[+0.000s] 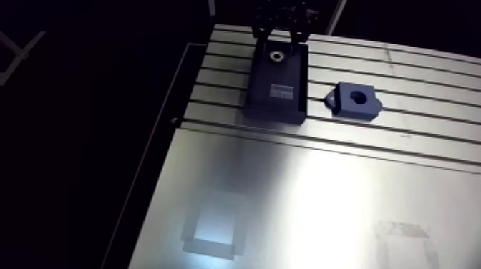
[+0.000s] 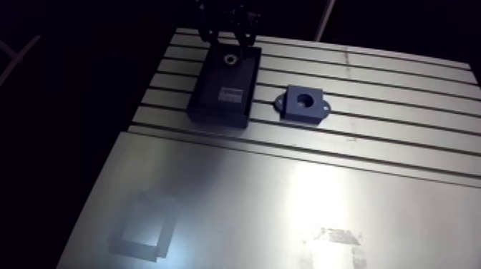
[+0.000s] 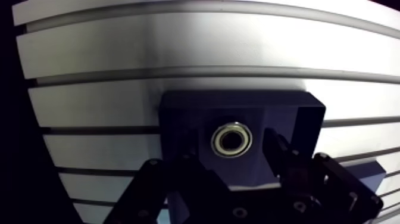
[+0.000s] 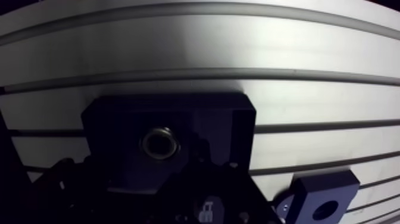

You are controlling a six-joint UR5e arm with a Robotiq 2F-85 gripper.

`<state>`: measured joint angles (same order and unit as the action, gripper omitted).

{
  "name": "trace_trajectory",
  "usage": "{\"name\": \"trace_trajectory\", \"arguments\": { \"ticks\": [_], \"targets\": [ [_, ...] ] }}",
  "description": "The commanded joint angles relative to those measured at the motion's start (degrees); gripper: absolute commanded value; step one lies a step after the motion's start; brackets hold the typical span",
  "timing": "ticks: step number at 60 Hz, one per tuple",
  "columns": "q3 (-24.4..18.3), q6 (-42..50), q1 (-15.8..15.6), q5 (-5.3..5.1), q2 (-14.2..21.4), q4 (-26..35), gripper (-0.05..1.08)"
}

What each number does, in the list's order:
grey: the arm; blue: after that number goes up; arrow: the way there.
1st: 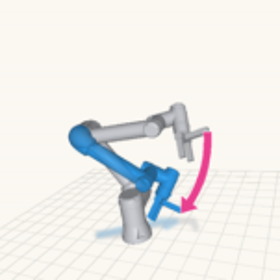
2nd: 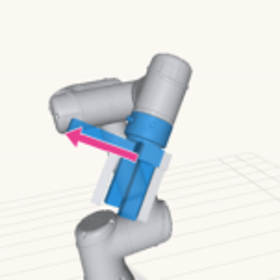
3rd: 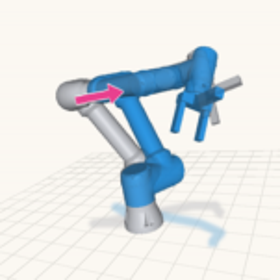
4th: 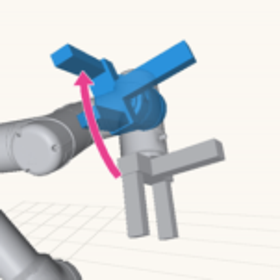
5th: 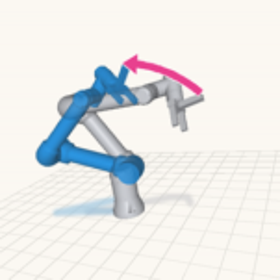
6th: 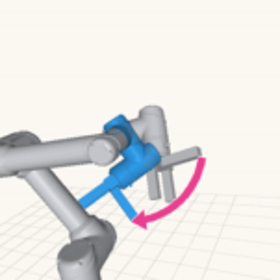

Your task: Pick up the bearing and press it into the housing until flush.

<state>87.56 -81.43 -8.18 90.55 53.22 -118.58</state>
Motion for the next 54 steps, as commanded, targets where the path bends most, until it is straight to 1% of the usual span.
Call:
{"name": "trace_trajectory", "arguments": {
  "ticks": [1, 7, 19, 34, 50, 53, 54],
  "targets": [
    [0.02, 0.00, 0.00, 0.02, -0.01, -0.04, 0.35],
    [0.09, 0.00, 0.00, 0.02, -0.01, -0.04, 0.36],
    [0.19, 0.00, 0.00, 0.02, -0.01, -0.04, 0.41],
    [0.28, 0.00, 0.00, 0.02, 0.08, -0.04, 0.44],
    [0.28, 0.00, 0.00, 0.02, -0.01, -0.11, 0.44],
    [0.28, 0.00, 0.00, 0.18, -0.09, -0.11, 0.46],
    [0.28, 0.00, 0.00, 0.42, -0.10, -0.12, 0.46]
  ]
}}
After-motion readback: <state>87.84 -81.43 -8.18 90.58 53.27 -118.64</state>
